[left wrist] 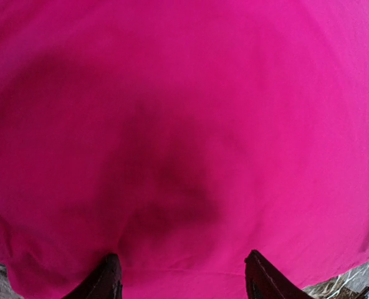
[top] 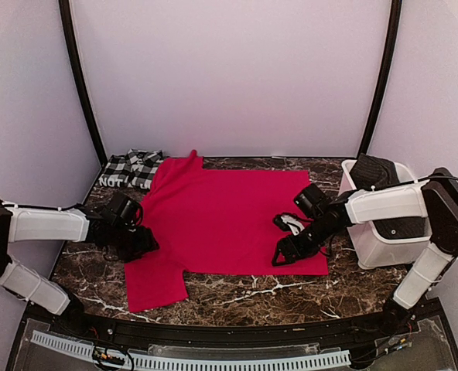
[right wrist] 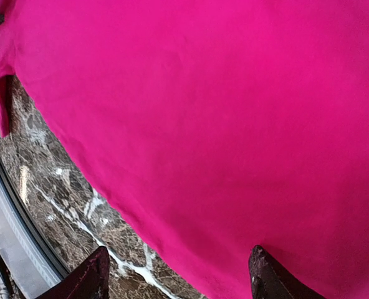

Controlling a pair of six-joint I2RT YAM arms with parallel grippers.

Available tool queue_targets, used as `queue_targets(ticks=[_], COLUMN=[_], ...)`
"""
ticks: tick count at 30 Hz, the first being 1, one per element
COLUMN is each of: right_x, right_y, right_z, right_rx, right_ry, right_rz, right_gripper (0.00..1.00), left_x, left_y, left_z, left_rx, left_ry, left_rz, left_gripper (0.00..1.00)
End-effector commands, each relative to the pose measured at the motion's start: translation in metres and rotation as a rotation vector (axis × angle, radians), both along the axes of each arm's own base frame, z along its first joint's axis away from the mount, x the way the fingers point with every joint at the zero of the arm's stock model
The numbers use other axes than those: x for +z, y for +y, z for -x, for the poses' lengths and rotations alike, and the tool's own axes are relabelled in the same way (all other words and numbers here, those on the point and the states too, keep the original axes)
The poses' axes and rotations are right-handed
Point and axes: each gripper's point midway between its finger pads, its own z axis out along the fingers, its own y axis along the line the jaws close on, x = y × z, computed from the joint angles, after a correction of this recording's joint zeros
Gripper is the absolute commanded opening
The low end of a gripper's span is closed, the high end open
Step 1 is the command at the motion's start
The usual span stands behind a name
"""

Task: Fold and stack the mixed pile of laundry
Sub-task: Adjust the flattened T-shirt at the center of the board.

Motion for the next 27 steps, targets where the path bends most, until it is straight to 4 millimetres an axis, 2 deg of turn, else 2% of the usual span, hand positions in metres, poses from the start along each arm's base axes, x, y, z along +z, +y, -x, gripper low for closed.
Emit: queue_targets(ticks=[1, 8, 15, 19, 20, 21, 24, 27], right_x=[-0.017, -0.03, -0.033, -0.024, -0.021, -0.016, 0.001, 0.012], right_y=[-0.004, -0.022, -0.031, -0.041, -0.043, -0.043, -0.039, -0.034], right_z=[0.015, 0.047, 0.083, 0.082, 0.08, 0.078, 0.064, 0.047], right_rx=[-0.042, -0.089, -0.115, -0.156, -0.166, -0.174, -0.19, -0.188], right_ry=[0.079, 0.207, 0.319, 0.283, 0.27, 0.254, 0.184, 0.114], right_rz=[0.021, 0.062, 0.049, 0.083, 0.088, 0.086, 0.063, 0.051], right_gripper=[0.72, 0.71, 0.72, 0.75, 0.76, 0.76, 0.75, 0.76], left_x=[-0.013, -0.02, -0.027, -0.019, -0.01, -0.006, 0.033, 0.056], left_y=[0.019, 0.028, 0.02, 0.02, 0.018, 0.027, 0.029, 0.025], left_z=[0.038, 0.086, 0.126, 0.135, 0.132, 0.132, 0.107, 0.079], left_rx=[0.067, 0.093, 0.071, 0.07, 0.062, 0.069, 0.027, 0.014], left_ry=[0.112, 0.202, 0.269, 0.28, 0.256, 0.246, 0.083, -0.013], left_rz=[-0.016, -0.045, -0.047, -0.025, -0.012, -0.056, -0.088, -0.095], left_gripper=[0.65, 0.63, 0.63, 0.62, 0.61, 0.61, 0.61, 0.62])
